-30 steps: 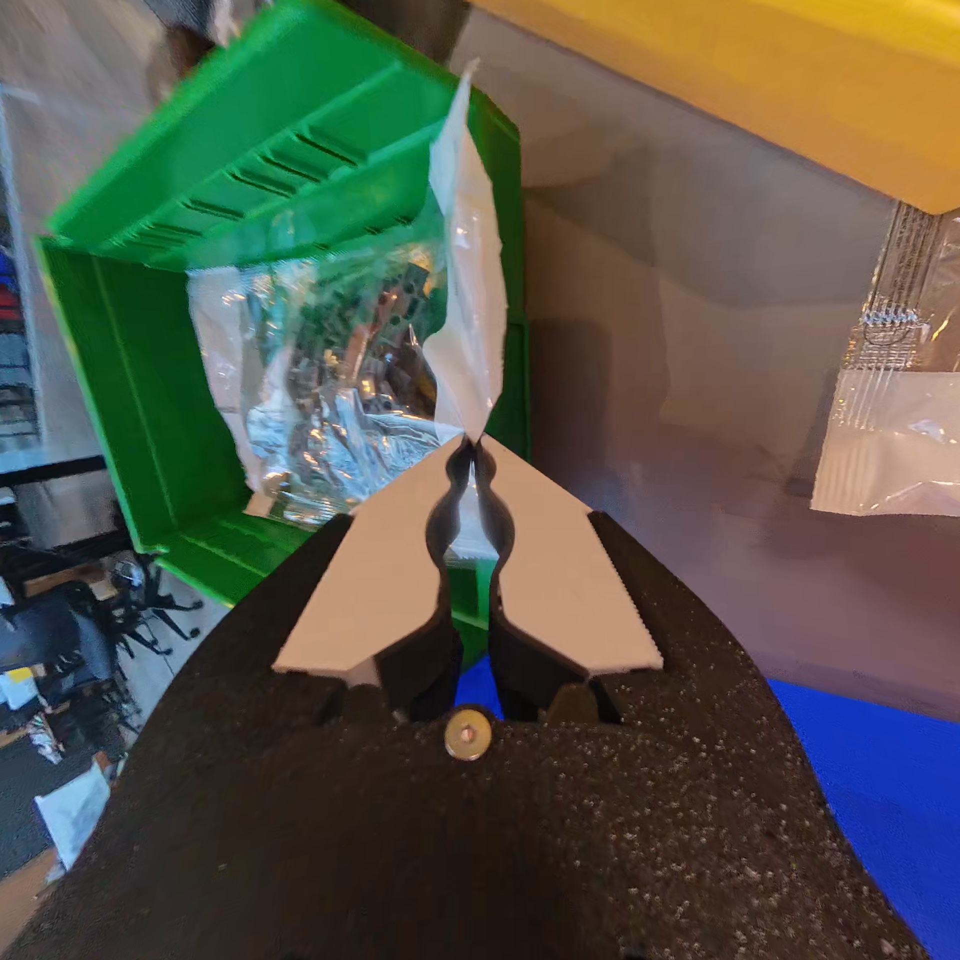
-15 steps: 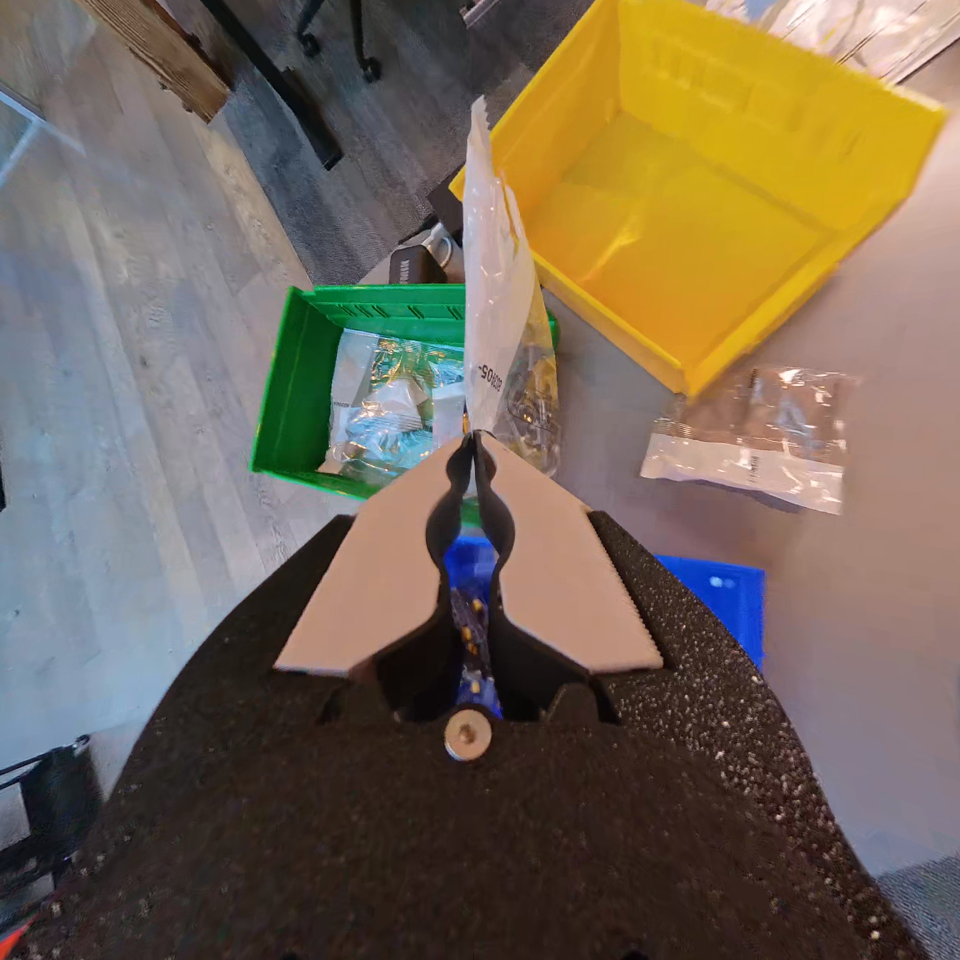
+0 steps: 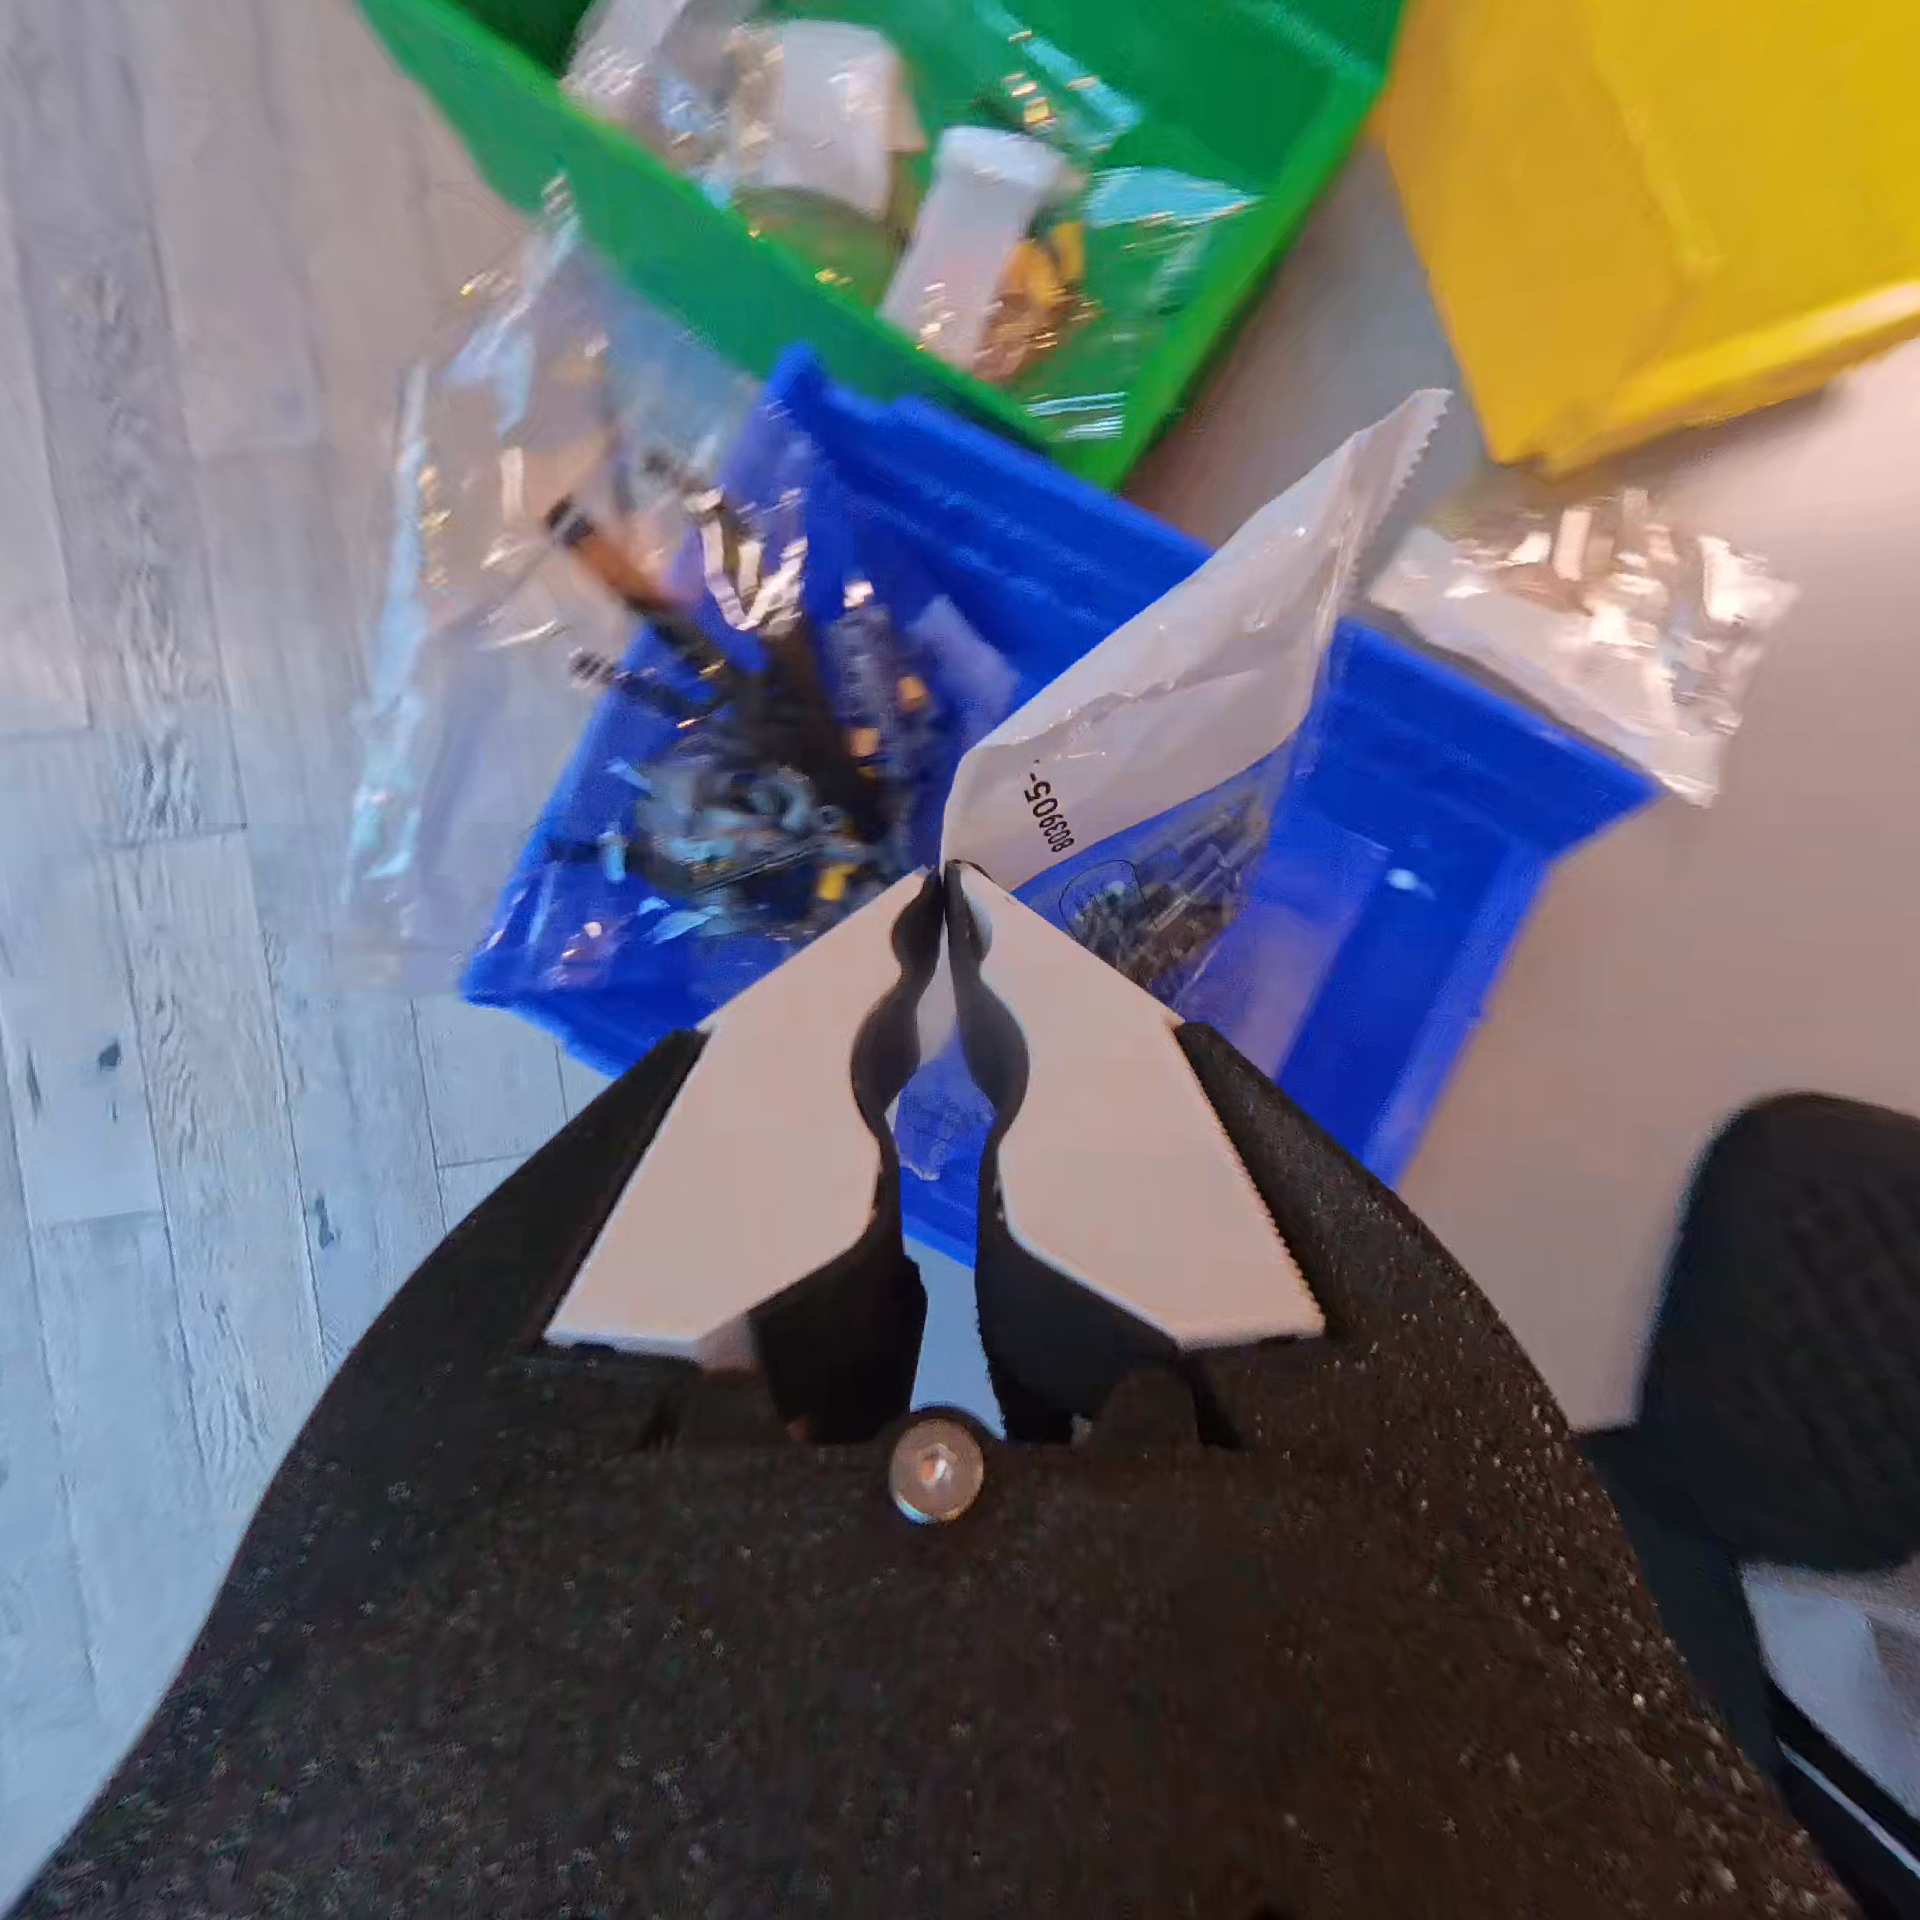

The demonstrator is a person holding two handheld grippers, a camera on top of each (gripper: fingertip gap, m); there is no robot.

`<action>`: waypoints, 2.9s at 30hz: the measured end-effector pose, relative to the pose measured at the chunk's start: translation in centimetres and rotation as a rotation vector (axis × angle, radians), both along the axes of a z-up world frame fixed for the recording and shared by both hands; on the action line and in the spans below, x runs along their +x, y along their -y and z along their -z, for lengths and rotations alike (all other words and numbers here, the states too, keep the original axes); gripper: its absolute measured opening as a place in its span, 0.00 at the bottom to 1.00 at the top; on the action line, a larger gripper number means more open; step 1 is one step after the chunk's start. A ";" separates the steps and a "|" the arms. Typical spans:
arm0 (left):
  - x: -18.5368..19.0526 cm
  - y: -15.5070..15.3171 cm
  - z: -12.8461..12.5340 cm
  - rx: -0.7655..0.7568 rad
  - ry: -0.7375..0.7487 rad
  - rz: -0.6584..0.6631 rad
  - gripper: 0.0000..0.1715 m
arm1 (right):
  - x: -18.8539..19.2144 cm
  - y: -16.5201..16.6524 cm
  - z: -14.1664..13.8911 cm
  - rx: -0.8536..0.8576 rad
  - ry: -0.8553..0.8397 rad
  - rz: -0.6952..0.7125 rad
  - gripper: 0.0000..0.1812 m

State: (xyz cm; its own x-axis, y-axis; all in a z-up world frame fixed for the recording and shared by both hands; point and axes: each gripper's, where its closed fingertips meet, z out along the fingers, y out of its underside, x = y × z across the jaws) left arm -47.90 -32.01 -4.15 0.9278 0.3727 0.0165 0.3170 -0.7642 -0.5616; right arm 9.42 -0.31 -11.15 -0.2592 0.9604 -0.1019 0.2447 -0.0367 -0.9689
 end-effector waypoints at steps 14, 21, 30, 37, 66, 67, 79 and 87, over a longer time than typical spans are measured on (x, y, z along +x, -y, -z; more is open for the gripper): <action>-0.3 -9.8 -5.0 0.145 -0.602 0.112 0.19 | -1.0 -0.2 1.1 -0.026 0.037 0.008 0.19; -1.2 -19.0 5.7 -0.388 -0.495 0.423 0.21 | -0.4 -0.3 0.3 0.013 0.003 0.023 0.19; -1.3 -18.3 11.9 -0.695 -0.102 0.586 0.20 | 2.0 -2.4 -0.8 -0.005 -0.070 0.122 0.19; -0.5 -18.3 12.2 -0.609 0.112 0.575 0.20 | 1.7 -2.5 0.3 -0.007 -0.031 0.110 0.19; 7.3 -13.6 -8.0 -0.173 -0.231 0.638 0.00 | 2.8 -1.8 -1.7 0.040 -0.090 0.103 0.18; 8.5 -12.4 -8.8 -0.140 -0.215 0.645 0.00 | 2.8 -1.6 -1.7 0.040 -0.089 0.098 0.18; 8.0 0.3 0.6 -0.020 0.115 0.313 0.00 | 2.7 -1.1 -1.5 0.041 -0.079 0.077 0.18; 1.9 3.3 8.9 0.001 0.116 0.010 0.00 | 2.5 -1.6 -1.2 0.025 -0.068 0.104 0.18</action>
